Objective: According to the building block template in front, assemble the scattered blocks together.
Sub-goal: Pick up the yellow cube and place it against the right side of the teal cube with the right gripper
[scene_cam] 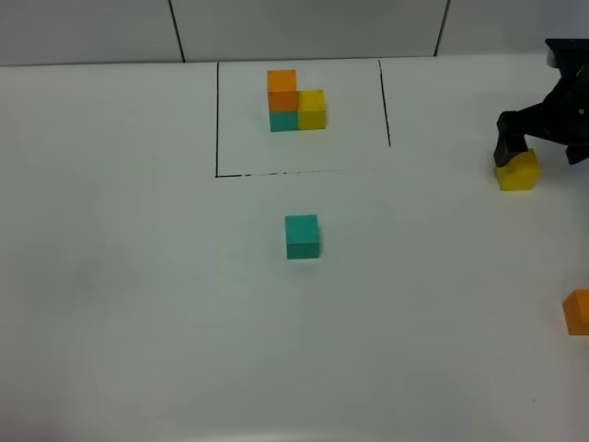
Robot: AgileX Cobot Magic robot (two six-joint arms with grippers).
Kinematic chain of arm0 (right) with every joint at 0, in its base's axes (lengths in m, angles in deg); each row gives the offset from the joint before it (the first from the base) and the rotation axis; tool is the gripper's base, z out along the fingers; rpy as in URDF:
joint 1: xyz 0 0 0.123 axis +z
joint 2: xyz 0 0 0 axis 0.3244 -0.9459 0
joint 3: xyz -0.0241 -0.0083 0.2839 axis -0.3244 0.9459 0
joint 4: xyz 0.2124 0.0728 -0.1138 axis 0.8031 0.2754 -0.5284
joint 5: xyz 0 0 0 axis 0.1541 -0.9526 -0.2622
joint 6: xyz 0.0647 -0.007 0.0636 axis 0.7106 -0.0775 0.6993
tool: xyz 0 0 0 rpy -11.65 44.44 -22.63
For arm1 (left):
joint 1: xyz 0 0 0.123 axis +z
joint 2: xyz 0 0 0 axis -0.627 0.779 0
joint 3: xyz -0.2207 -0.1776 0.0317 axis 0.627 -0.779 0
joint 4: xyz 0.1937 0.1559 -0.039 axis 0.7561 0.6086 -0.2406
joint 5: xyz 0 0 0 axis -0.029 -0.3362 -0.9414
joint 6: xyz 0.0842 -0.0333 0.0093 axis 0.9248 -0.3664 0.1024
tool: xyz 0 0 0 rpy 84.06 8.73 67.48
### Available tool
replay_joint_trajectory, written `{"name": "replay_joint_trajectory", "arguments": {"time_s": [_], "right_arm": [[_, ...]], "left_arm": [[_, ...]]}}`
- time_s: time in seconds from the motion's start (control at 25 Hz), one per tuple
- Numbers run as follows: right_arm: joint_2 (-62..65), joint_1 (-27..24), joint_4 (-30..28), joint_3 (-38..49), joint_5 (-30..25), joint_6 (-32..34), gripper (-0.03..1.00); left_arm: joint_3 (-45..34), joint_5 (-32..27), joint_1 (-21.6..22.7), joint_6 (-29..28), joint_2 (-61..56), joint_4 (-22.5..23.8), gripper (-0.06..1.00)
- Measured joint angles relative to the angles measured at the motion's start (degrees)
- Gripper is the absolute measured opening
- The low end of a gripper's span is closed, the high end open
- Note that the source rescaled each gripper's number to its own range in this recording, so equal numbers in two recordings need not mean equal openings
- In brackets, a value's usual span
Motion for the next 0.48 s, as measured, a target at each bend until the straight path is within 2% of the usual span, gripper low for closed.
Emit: {"name": "replay_joint_trajectory", "arguments": {"time_s": [0.2,0.28,0.36,0.44,0.48], "right_arm": [[-1.98,0.30,1.35,0.00,0.21,-0.57,0.89],[-2.36,0.72,1.40,0.00,0.63,-0.57,0.85],[-2.42,1.16,1.28,0.00,1.18,-0.57,0.74],[-2.42,1.33,1.20,0.00,1.78,-0.37,0.51],[-2.42,1.33,1.02,0.00,1.88,-0.21,0.36]], "left_arm": [[0.00,0.00,0.00,0.00,0.00,0.00,0.82],[0.00,0.00,0.00,0.00,0.00,0.00,0.82],[0.00,0.00,0.00,0.00,0.00,0.00,0.82],[0.00,0.00,0.00,0.00,0.00,0.00,0.82],[0.00,0.00,0.00,0.00,0.00,0.00,0.82]]}}
